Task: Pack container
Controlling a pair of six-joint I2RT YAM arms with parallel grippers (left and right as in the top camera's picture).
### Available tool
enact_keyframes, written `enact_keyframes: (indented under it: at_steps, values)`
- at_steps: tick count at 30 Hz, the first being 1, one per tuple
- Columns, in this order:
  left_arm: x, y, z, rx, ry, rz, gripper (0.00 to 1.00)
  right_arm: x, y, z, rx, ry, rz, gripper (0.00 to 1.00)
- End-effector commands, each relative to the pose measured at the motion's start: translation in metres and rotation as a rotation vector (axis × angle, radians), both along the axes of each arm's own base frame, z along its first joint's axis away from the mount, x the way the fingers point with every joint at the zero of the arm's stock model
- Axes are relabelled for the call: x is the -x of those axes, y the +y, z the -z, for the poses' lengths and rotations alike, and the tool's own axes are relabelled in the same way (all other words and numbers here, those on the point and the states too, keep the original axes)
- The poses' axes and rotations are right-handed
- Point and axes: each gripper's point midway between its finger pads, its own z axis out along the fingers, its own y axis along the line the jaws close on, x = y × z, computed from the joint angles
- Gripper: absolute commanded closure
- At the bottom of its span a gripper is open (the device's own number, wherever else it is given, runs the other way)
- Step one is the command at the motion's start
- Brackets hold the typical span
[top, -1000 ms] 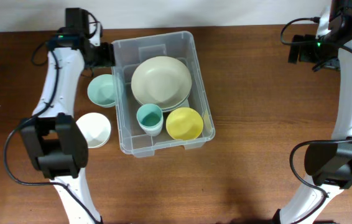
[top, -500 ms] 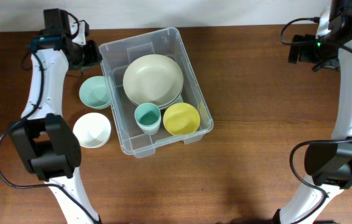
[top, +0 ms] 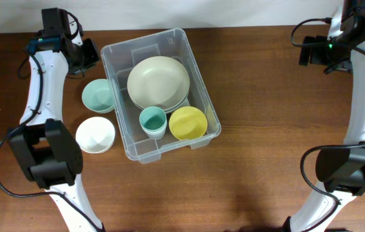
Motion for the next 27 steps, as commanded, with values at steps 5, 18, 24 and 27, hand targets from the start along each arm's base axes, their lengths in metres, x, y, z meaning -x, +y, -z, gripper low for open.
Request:
enact_keyframes:
  at_steps: [5,18,24,27]
  values:
    - [-0.002,-0.011,-0.014,-0.045,-0.024,-0.041,0.99,0.001,-0.002,0.0,0.005,0.001,0.004,0.01]
    - [0.002,-0.007,0.012,-0.006,0.061,-0.192,0.99,0.001,-0.002,0.0,0.005,0.001,0.004,0.01]
    - [0.001,-0.007,0.026,-0.007,0.084,-0.19,0.99,0.001,-0.002,0.0,0.005,0.001,0.004,0.01]
    - [0.0,-0.009,0.032,0.0,0.093,-0.185,1.0,0.001,-0.002,0.0,0.005,0.001,0.004,0.01]
